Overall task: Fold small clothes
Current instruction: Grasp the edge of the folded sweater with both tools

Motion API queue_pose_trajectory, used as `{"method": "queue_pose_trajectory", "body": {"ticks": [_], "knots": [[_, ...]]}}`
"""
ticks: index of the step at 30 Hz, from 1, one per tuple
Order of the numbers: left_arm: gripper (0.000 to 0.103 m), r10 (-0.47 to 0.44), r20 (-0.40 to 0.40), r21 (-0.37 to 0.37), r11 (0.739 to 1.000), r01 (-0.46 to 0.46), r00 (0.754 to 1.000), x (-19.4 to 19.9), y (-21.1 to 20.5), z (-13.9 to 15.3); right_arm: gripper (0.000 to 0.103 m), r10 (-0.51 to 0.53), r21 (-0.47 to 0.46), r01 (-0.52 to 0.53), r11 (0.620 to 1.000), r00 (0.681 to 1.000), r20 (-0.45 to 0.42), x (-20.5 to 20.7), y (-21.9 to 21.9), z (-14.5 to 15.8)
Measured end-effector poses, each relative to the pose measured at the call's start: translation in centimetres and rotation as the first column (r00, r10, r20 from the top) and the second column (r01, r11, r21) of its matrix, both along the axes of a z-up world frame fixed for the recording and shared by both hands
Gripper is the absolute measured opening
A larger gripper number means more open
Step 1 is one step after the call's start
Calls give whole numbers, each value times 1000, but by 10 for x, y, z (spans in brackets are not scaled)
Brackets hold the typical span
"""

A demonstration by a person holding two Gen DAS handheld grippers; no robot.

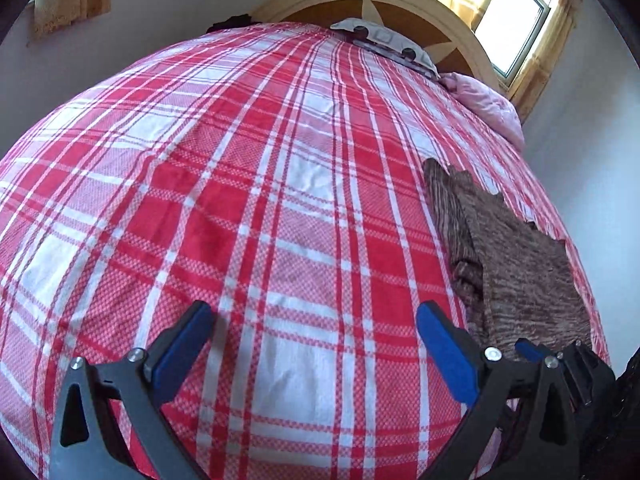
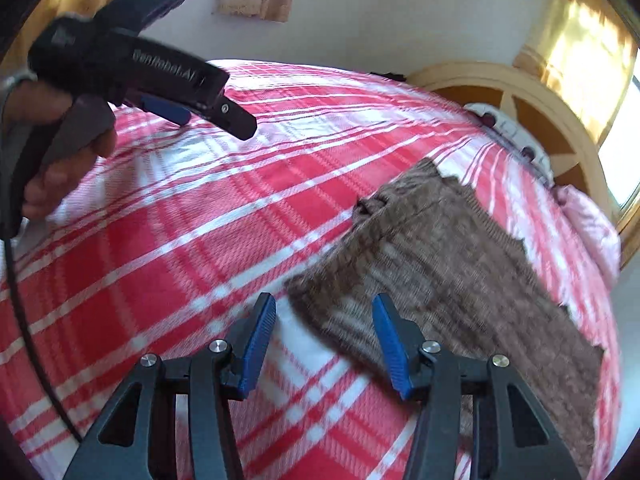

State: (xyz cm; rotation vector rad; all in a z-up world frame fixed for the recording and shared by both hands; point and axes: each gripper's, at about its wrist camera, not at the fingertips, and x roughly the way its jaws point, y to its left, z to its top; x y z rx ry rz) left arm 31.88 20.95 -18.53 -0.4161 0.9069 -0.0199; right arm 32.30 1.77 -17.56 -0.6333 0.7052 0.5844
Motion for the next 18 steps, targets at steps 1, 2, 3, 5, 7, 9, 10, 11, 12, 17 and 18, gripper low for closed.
{"method": "queue_pose_trajectory", "body": {"ticks": [1,2,3,5,7,9,10,11,12,17,18], "knots": [[103,-6,1,-14,1000,6,1000,3,0,0,52,-14,-8,14,1000,1000,14,3,2,0],[103,-12,2,-26,1000,12,1000,7,-1,-1,52,-19,-11,19,1000,1000,20,5,3,-1],[103,-21,5,-35,999,21,1000,10,-3,0,52,-20,-13,20,1000,999,26,7,4,-1],[103,-44,9,-49,998,45,999,18,-7,1,41,-16,-12,16,1000,999,30,6,4,-4],[103,-75,24,-76,994,76,997,28,-14,4,16,-10,-9,10,1000,999,36,4,4,-6],[103,-99,37,-96,990,103,994,40,-24,7,16,-17,-1,17,1000,999,30,5,3,-7],[103,-113,42,-102,988,117,993,45,-28,9,16,-21,11,21,1000,999,23,6,1,-7],[103,-134,45,-110,984,138,990,52,-33,10,15,-28,28,28,999,999,15,8,-1,-6],[103,-160,52,-120,979,165,986,61,-40,12,15,-36,42,36,998,999,5,10,-4,-6],[101,-238,59,-117,963,244,969,97,-67,11,14,-50,63,50,997,999,-1,12,-7,-6],[101,-243,57,-122,961,248,968,104,-71,9,14,-51,59,50,997,999,3,11,-6,-7]]}}
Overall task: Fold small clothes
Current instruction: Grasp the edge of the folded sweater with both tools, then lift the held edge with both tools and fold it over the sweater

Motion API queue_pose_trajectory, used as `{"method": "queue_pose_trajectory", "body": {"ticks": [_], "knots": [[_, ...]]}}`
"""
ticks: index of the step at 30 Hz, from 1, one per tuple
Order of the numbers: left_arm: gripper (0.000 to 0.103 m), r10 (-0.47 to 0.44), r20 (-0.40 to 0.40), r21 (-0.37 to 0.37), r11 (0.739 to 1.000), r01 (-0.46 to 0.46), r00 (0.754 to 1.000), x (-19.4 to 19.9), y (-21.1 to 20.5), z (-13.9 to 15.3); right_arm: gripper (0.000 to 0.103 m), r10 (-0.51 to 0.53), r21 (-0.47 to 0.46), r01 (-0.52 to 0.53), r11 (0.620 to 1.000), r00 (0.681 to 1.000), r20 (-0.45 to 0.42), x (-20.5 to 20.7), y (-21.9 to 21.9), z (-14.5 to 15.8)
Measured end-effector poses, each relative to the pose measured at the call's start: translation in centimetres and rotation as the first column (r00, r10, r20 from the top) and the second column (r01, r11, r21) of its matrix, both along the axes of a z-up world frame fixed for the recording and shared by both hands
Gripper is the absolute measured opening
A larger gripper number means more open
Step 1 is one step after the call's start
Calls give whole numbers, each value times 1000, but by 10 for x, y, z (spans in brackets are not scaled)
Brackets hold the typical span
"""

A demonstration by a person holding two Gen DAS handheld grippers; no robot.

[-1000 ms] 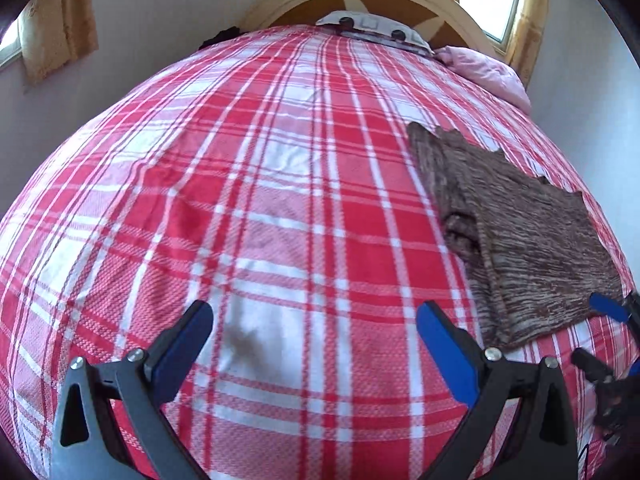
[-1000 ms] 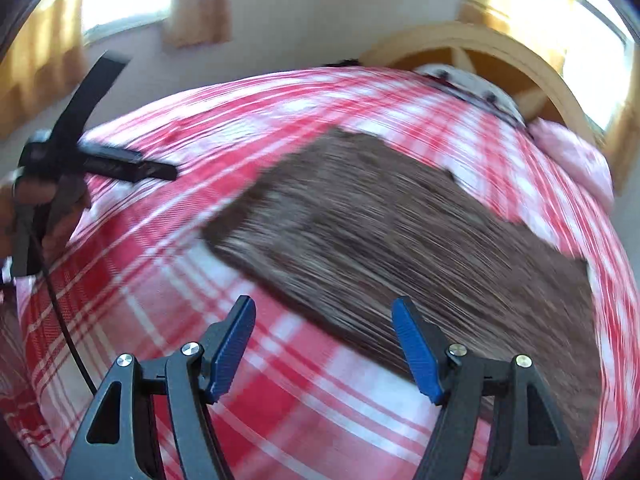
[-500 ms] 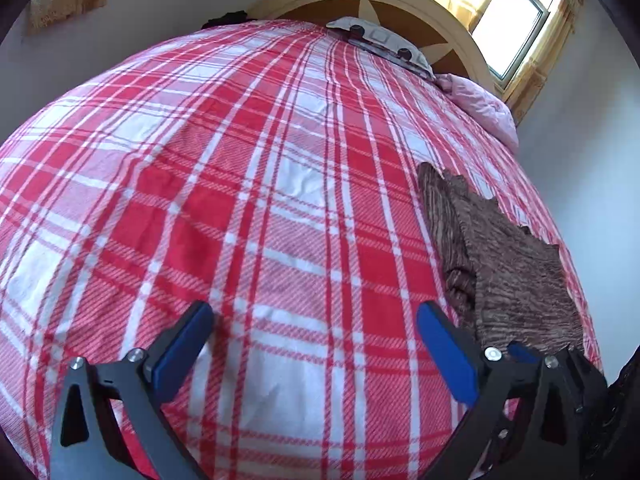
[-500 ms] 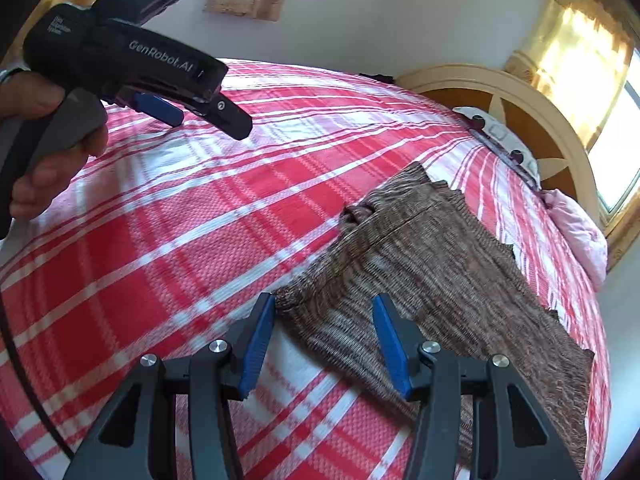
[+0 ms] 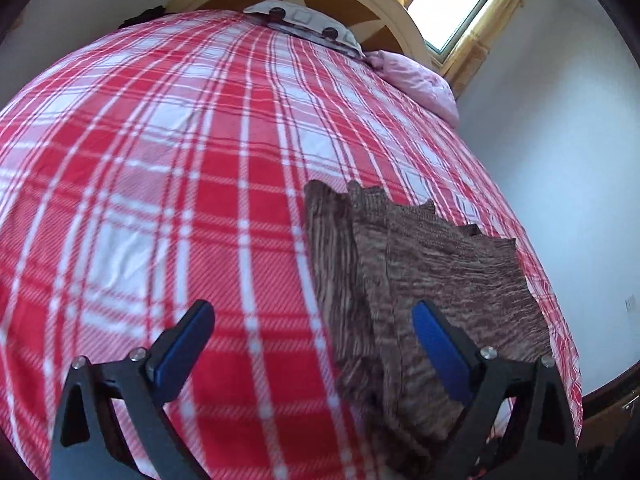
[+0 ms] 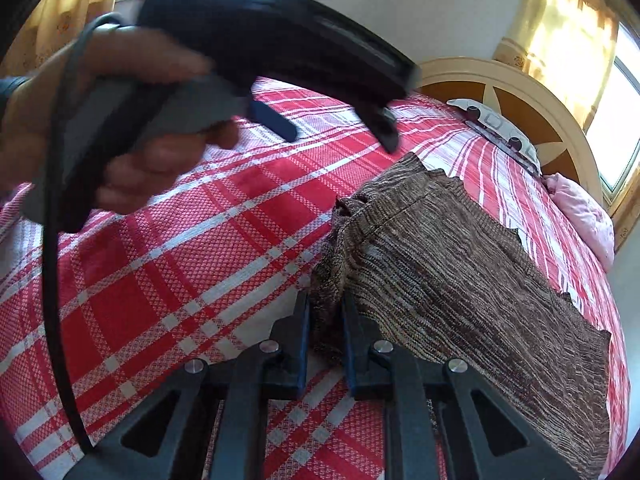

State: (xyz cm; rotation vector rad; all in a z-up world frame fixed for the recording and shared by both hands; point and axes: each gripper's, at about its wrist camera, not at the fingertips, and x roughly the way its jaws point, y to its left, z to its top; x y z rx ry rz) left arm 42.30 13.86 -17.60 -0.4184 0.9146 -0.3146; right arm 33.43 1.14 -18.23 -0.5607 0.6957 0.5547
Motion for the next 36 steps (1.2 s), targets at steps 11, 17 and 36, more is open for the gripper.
{"method": "queue_pose_trajectory", "body": {"ticks": [11,17,36], "knots": [[83,-58,-17,-19,998,58,998,44,-30,-12,14,1,-20,-1,1000,1000,17,-2,4,-3],[20,-92,-9,8,996,92,996,53,-39,-15,14,2,-31,-1,1000,1000,30,-4,6,-5],[10,-36,93,-114,992,47,995,43,-55,45,9,-77,175,55,983,989,123,-22,-73,67]]}}
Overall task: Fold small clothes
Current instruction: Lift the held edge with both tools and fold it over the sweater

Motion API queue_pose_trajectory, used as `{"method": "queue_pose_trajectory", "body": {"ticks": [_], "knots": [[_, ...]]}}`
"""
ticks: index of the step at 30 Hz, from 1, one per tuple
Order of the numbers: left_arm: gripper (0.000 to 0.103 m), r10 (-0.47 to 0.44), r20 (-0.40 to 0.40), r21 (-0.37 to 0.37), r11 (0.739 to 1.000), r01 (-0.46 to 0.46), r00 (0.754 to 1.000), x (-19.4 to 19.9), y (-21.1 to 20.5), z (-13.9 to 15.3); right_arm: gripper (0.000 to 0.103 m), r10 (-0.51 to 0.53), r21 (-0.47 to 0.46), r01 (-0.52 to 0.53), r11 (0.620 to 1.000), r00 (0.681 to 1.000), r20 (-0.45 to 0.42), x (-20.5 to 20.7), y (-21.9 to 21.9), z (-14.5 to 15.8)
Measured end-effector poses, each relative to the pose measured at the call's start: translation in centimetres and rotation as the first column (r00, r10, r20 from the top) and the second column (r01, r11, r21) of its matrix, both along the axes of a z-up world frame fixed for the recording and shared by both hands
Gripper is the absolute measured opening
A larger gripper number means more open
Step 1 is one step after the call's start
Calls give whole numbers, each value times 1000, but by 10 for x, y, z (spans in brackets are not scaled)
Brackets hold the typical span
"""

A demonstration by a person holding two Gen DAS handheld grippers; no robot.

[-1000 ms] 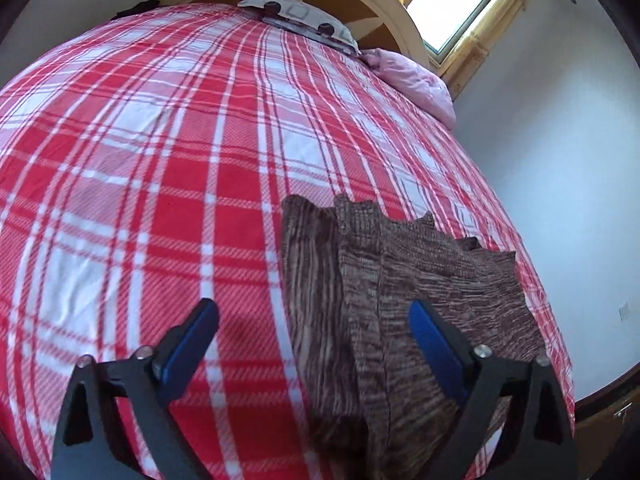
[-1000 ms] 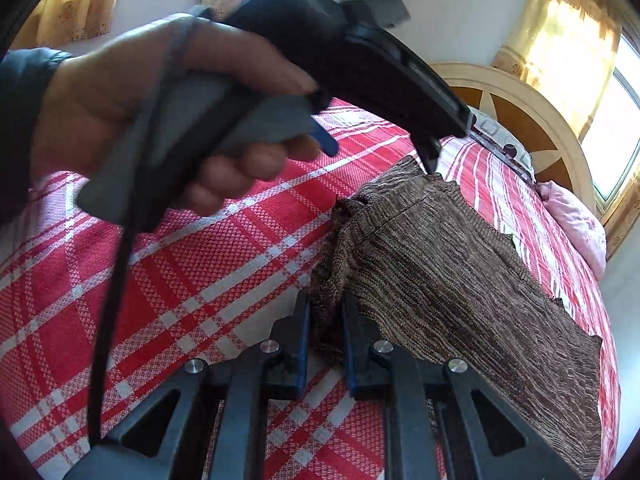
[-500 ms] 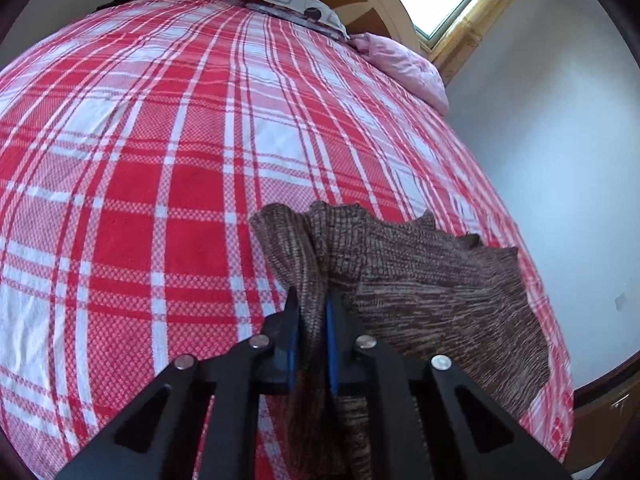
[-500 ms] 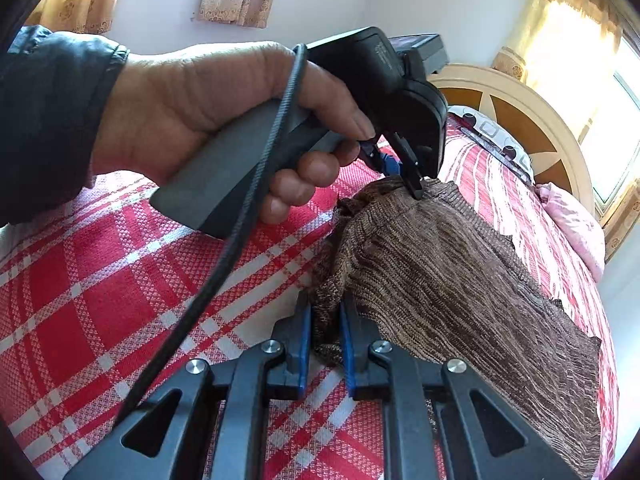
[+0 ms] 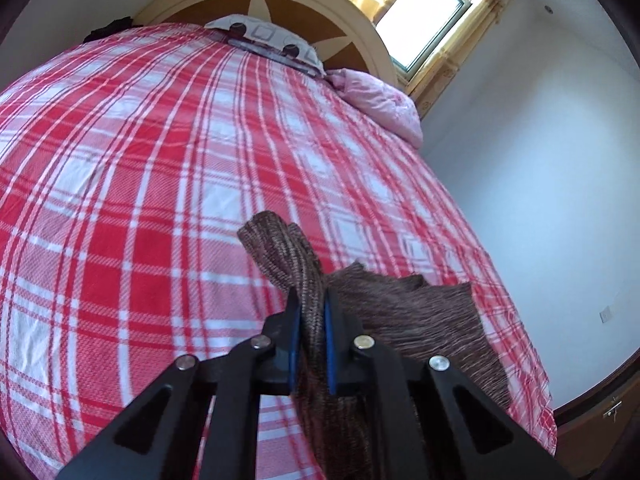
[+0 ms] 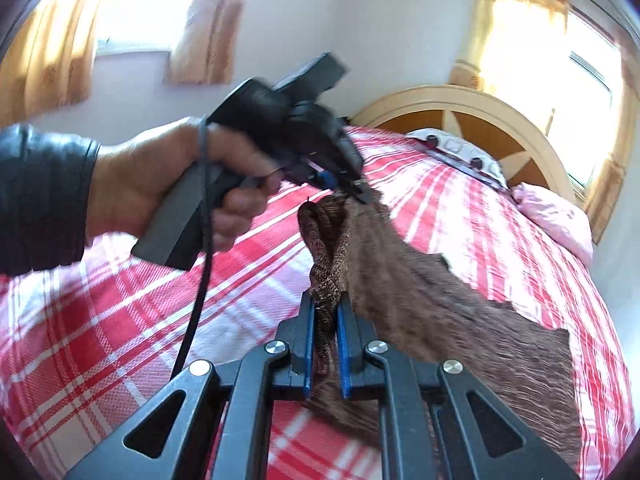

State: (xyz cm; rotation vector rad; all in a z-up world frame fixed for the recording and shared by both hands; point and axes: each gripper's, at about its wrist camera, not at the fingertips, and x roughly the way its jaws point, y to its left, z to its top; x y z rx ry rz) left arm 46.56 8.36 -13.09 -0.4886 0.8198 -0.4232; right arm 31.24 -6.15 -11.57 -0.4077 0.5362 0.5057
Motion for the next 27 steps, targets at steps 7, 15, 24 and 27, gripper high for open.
{"method": "queue_pose_trajectory", "body": {"ticks": [7,15,24,27], "knots": [[10,-43,58,-9,999,44,997,6,-44,28,9,-78,111,77,991,997,3,8,-57,24],[10,-97,64,2,995,97,993,17,-100,39,9,-158,176,159,971,987,-18,12,-112,29],[10,-170,48,35,985,168,984,28,-158,40,9,-221,244,232,942,973,-72,13,-165,23],[10,-201,52,50,979,198,978,32,-183,42,9,-242,263,260,929,965,-97,12,-185,21]]}}
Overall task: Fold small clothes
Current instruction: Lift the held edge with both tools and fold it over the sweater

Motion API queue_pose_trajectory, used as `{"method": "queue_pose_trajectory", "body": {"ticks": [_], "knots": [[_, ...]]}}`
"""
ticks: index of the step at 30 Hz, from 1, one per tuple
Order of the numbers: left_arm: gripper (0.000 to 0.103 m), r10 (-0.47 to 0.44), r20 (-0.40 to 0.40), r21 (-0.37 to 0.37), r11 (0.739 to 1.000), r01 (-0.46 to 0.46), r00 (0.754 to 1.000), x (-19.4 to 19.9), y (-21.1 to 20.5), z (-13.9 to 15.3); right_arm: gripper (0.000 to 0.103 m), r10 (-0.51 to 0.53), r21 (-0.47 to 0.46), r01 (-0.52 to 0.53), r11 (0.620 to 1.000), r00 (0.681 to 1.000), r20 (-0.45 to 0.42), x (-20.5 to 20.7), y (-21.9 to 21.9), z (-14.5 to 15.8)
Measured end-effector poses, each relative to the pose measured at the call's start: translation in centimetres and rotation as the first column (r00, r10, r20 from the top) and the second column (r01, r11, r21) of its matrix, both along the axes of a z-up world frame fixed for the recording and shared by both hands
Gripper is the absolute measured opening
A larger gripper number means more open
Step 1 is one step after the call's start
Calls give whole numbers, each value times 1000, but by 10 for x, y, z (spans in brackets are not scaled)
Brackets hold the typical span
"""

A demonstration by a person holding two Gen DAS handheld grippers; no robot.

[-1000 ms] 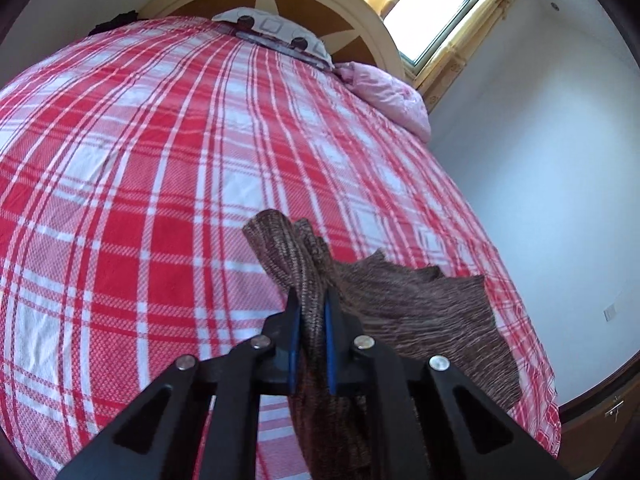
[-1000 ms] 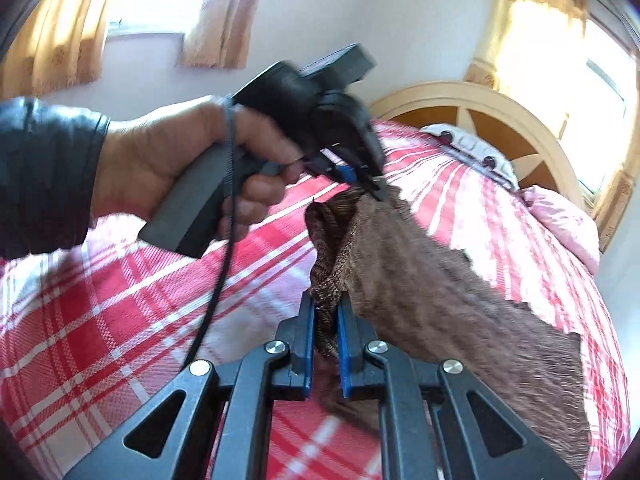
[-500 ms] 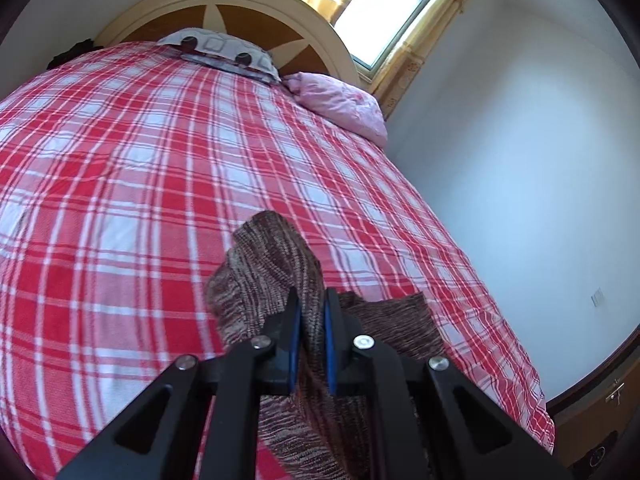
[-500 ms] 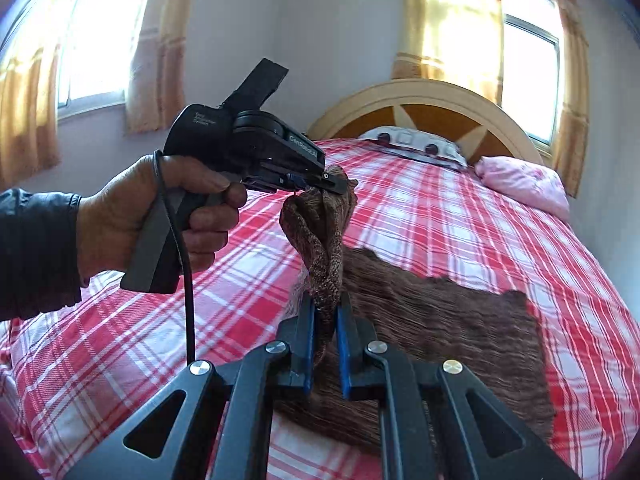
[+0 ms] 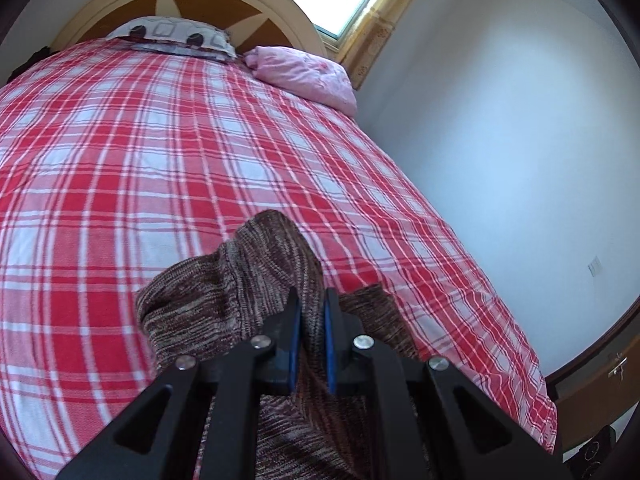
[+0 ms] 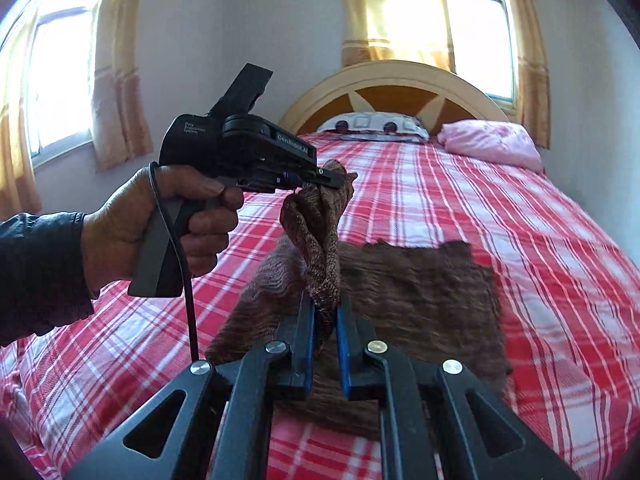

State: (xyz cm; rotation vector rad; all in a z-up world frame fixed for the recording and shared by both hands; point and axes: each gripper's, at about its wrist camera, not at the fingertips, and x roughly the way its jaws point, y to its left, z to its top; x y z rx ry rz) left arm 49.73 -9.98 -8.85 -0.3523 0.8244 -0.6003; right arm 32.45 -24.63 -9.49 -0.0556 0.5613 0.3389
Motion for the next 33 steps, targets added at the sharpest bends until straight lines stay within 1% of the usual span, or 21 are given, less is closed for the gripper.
{"method": "queue_pose_trajectory", "body": {"ticks": [3,10,15,19,26,30,33], "knots": [[10,-35,-5,20,999,35,999,2,-28,-3,9,-26,24,27,999,999,-30,1,-20,-6],[10,-95,-29,56,994,97,995,3,-77,-18,9,-79,73,88,993,990,-114,-1,-63,-27],[10,-112,-49,85,990,116,993,4,-99,-28,9,-105,114,129,985,976,-193,3,-88,-42],[10,-115,-67,104,987,121,991,6,-111,-33,8,-115,144,151,978,966,-230,1,-101,-50],[8,-136,-41,141,980,140,990,-2,-131,-30,8,-124,189,178,966,956,-267,-3,-113,-57],[7,-162,-27,135,977,164,986,-7,-137,-23,7,-122,206,178,962,958,-258,-7,-115,-52],[7,-172,-33,131,976,175,985,-7,-141,-24,7,-130,213,188,959,957,-259,-10,-119,-50]]}}
